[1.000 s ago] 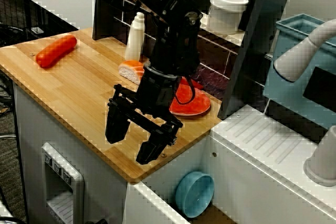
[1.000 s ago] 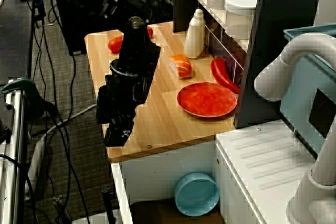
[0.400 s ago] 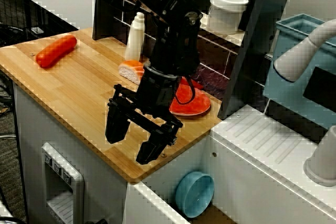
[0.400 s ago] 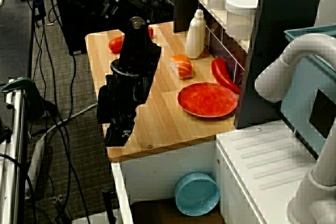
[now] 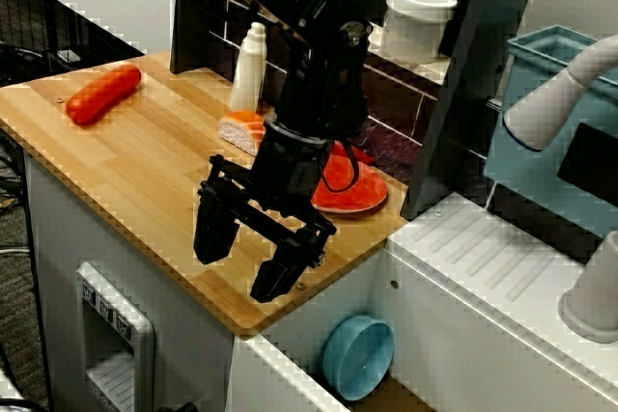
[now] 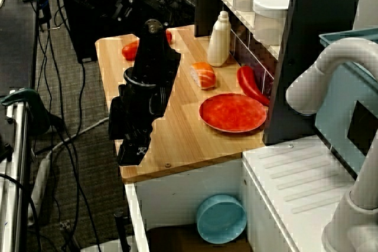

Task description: Push into sink

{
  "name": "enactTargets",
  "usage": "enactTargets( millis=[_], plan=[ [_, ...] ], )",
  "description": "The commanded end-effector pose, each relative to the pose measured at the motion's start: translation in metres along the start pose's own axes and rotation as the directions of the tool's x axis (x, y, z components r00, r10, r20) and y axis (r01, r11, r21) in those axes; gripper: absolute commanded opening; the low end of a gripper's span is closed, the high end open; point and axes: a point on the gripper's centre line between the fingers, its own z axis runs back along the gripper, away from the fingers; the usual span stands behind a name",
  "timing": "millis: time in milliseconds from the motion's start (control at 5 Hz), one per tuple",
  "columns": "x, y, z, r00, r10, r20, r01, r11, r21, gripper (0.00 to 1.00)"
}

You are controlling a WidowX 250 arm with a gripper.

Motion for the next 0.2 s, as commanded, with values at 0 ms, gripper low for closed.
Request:
enactTargets(
  millis=[0],
  plan=[
    [-0.0043,0.0056,0.0226,0.999,-0.006,0.045,0.007,1.0,-0.024,1.0]
  ],
)
